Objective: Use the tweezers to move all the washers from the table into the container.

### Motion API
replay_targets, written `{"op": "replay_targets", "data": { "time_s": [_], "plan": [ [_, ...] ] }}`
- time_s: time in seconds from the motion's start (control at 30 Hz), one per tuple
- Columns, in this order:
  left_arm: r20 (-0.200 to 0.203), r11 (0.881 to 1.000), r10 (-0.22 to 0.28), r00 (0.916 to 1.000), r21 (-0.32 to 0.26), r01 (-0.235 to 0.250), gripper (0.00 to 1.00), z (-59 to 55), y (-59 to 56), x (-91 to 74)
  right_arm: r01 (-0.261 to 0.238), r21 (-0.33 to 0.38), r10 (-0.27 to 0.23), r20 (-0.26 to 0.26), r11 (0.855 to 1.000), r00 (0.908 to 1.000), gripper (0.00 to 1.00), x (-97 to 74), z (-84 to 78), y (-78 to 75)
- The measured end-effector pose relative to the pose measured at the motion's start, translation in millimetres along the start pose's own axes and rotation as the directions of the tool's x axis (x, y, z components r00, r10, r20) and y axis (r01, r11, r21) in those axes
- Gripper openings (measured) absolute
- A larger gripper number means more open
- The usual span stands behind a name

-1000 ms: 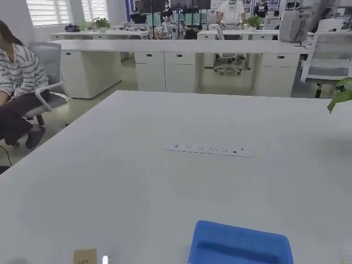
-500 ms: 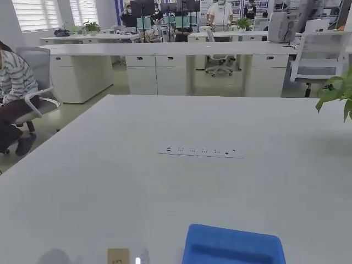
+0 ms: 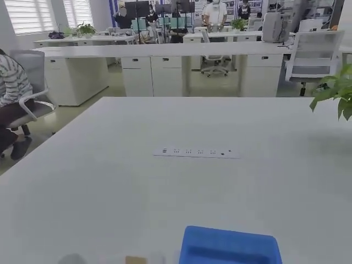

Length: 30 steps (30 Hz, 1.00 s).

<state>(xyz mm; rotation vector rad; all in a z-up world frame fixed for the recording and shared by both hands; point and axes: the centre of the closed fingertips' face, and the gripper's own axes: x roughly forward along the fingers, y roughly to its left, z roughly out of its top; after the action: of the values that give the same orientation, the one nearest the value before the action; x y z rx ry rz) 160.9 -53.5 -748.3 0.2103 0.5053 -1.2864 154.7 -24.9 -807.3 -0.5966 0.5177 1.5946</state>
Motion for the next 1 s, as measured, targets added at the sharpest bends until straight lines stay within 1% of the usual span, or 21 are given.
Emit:
{"op": "replay_targets", "data": {
  "time_s": [0.07,0.2,0.47,0.53,0.57,0.6,0.63,0.7,0.73,0.9,0.93,0.97,1.0],
  "plan": [
    [-0.014,1.0,-0.006,0.9999,0.014,0.006,0.0,-1.2,-0.7,0.8,0.004,-0.005,-0.004,-0.003,1.0,1.0,0.03,-0.7,-0.7,-0.3],
    [-0.021,1.0,-0.015,0.9997,0.025,0.016,0.0,-0.9,-1.2,0.6,0.01,-0.007,-0.01,-0.006,1.0,0.9999,0.03,-2.1,-1.6,-0.6],
    [-0.058,0.997,-0.015,0.9982,0.069,0.019,0.0,-3.9,0.6,-3.6,0.024,-0.01,-0.024,-0.009,1.0,0.9997,0.03,-5.0,-3.8,-1.5],
    [-0.067,0.997,-0.015,0.9977,0.074,0.02,0.0,-5.4,1.2,-4.8,0.032,-0.017,-0.032,-0.02,0.999,0.9993,0.02,-5.8,-5.1,-1.9],
    [-0.062,0.997,-0.022,0.9978,0.069,0.026,0.0,-5.2,0.5,-5.5,0.027,-0.019,-0.028,-0.022,0.999,0.9994,0.02,-6.1,-4.8,-0.9],
    [-0.047,0.997,-0.036,0.9982,0.066,0.039,0.0,-3.3,-1.7,-5.8,0.026,-0.019,-0.026,-0.022,0.999,0.9994,0.02,-6.2,-4.1,-0.3],
    [-0.039,0.998,-0.033,0.9987,0.06,0.035,0.0,-2.3,-1.4,-6.1,0.026,-0.022,-0.027,-0.024,0.999,0.9993,0.02,-6.3,-3.6,0.1],
    [-0.036,0.998,-0.033,0.9988,0.05,0.034,0.07,-2.1,-2.5,-5.8,0.028,-0.044,-0.03,-0.043,0.999,0.9986,0.02,-6.1,-4.6,0.0],
    [-0.037,0.998,-0.038,0.9986,0.043,0.04,0.09,-2.4,-3.8,-5.7,0.026,-0.048,-0.028,-0.047,0.998,0.9985,0.02,-5.9,-4.4,0.6],
    [-0.046,0.998,-0.03,0.9985,0.059,0.033,0.06,-4.0,-5.3,-4.7,0.02,-0.056,-0.023,-0.051,0.998,0.9984,0.02,-4.7,-3.9,1.7],
    [-0.048,0.998,-0.029,0.9984,0.061,0.032,0.02,-4.0,-5.5,-4.9,0.02,-0.056,-0.023,-0.052,0.998,0.9984,0.02,-4.5,-3.8,1.9],
    [-0.049,0.996,-0.02,0.9986,0.086,0.024,0.0,-3.5,-4.3,-5.2,0.018,-0.055,-0.021,-0.053,0.998,0.9984,0.02,-4.3,-4.1,2.3],
    [-0.052,0.995,-0.012,0.9986,0.093,0.017,0.0,-3.8,-3.4,-5.3,0.016,-0.055,-0.019,-0.055,0.998,0.9983,0.02,-4.3,-4.5,2.8]
  ]
}}
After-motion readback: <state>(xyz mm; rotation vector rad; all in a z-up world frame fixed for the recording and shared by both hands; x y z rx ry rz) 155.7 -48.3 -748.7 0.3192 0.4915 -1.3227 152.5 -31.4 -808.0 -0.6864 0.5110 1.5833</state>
